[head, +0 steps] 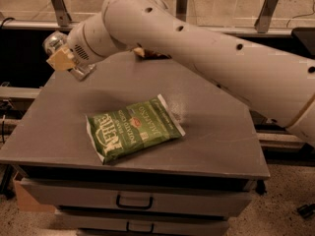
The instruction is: Place 7up can upright
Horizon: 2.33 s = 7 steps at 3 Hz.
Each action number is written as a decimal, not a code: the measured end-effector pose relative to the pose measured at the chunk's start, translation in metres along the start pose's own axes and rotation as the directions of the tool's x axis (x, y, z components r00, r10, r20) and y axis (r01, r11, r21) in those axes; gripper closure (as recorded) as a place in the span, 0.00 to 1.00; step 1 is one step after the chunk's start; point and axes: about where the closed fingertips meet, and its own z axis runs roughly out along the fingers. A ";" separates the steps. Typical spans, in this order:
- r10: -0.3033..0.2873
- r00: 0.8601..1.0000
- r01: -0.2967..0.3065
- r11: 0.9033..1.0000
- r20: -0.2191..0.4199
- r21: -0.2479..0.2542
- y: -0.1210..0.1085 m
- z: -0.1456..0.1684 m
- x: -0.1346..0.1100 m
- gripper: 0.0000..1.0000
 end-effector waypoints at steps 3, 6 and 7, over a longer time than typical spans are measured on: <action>0.012 0.966 -0.006 1.000 0.258 -0.026 -0.081 -0.084 0.055 1.00; -0.116 0.952 0.111 0.993 0.284 0.032 -0.105 -0.129 0.094 1.00; -0.132 0.957 0.126 0.991 0.258 0.039 -0.125 -0.162 0.117 1.00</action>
Offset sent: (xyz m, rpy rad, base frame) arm 0.0494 -0.1354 0.0027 0.3189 -0.0647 0.0602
